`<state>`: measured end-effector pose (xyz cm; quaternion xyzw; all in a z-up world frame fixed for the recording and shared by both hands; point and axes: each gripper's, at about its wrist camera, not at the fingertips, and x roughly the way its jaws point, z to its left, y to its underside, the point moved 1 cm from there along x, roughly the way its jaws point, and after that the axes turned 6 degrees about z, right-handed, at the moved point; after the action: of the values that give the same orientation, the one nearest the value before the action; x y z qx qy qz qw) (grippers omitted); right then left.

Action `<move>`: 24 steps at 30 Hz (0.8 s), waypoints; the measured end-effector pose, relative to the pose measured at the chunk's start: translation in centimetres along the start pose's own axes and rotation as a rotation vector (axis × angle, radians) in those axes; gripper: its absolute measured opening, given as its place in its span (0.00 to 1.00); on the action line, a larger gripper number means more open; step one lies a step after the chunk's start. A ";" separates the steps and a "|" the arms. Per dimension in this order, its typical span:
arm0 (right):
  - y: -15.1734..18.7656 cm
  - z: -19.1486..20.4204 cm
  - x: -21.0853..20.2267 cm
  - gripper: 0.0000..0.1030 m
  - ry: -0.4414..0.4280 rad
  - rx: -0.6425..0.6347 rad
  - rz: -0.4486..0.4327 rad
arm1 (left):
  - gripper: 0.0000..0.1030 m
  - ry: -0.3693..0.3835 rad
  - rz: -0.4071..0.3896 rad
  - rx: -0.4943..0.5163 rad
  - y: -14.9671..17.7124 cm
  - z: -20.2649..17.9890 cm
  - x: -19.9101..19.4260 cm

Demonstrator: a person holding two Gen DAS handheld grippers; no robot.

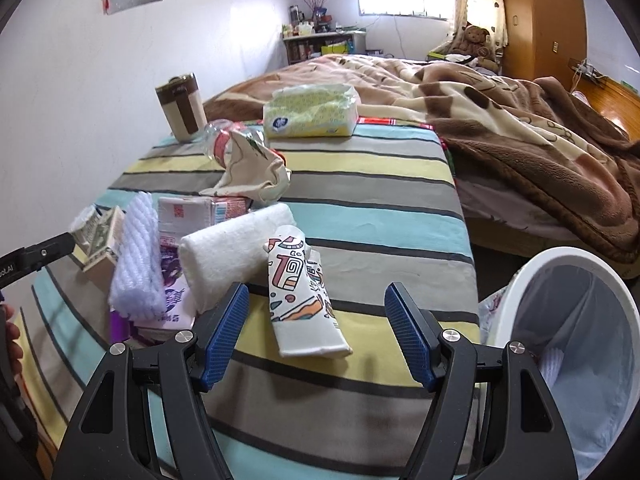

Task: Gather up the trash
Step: 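Move both tools back over the table toward the cups, then grasp the white lidded cup with the left tool while the right tool grasps the printed paper cup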

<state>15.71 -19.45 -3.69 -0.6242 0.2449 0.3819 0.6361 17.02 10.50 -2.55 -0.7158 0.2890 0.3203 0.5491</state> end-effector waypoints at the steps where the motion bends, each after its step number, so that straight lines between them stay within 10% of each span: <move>1: -0.1 0.1 0.2 0.70 0.005 -0.001 0.003 | 0.73 -0.010 0.008 -0.008 -0.2 0.4 0.4; 24: -2.0 0.1 2.9 0.70 0.048 0.020 0.039 | 0.74 -0.051 0.077 -0.033 -3.2 2.2 6.4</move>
<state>18.91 -18.66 -4.73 -0.6219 0.2758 0.3766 0.6287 23.15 12.97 -5.99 -0.7047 0.2967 0.3640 0.5318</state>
